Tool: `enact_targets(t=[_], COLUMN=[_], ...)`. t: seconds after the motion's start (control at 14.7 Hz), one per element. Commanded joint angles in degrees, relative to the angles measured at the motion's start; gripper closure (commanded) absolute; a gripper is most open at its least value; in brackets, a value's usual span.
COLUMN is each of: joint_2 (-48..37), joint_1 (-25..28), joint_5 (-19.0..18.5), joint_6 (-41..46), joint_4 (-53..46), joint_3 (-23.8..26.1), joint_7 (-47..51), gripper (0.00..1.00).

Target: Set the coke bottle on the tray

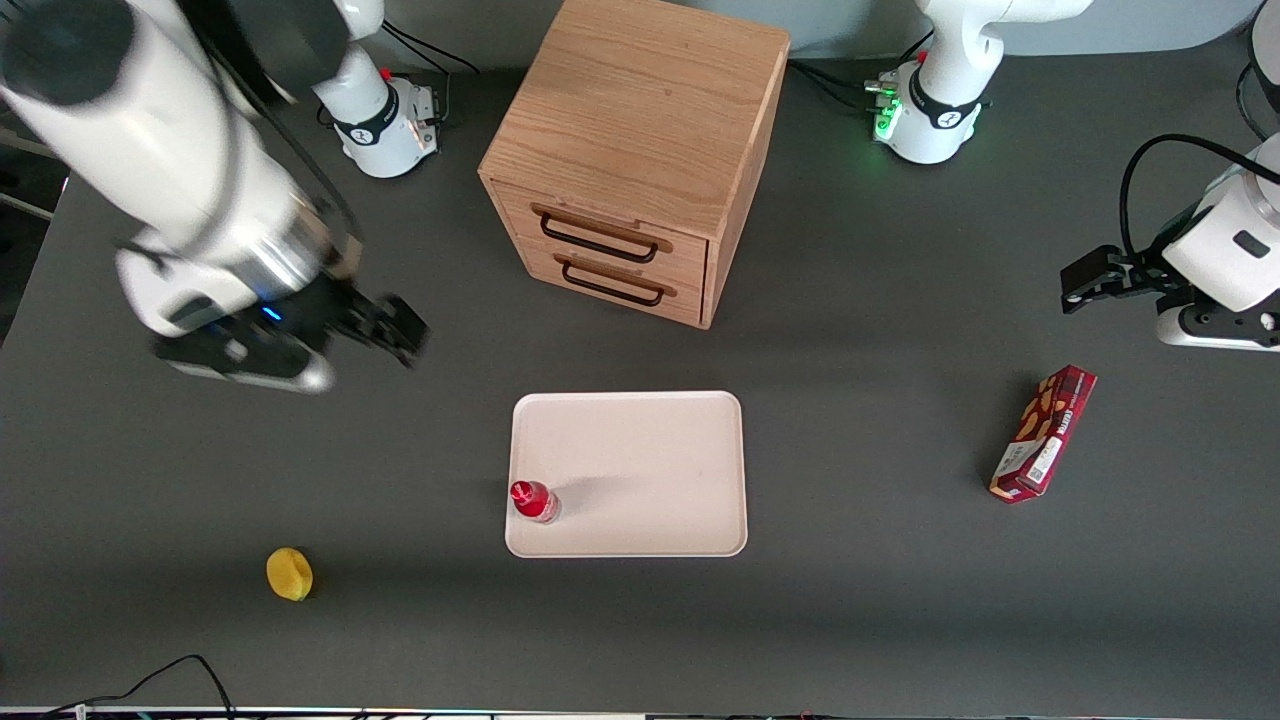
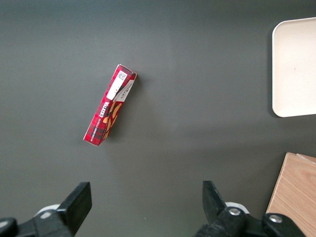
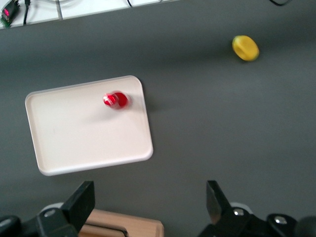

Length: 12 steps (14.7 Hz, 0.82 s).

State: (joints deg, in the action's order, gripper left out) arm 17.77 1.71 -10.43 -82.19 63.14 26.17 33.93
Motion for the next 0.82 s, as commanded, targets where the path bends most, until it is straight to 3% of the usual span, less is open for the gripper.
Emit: enact_targets(t=[0.0, 0.2, 0.41, 0.75], joint_2=[-16.8, -28.7, -35.0, -31.8], joint_1=[-1.6, -1.7, -1.2, -0.9], joint_5=[10.7, 11.8, 12.0, 13.2], joint_6=[-1.3, -6.5, -11.4, -7.9], joint_4=[18.4, 35.9, 45.8, 39.6], joint_3=[-12.2, -17.6, -18.5, -18.3], joint_7=[-14.0, -20.4, -20.4, -19.3], gripper=[0.0, 0.0, 0.0, 0.0])
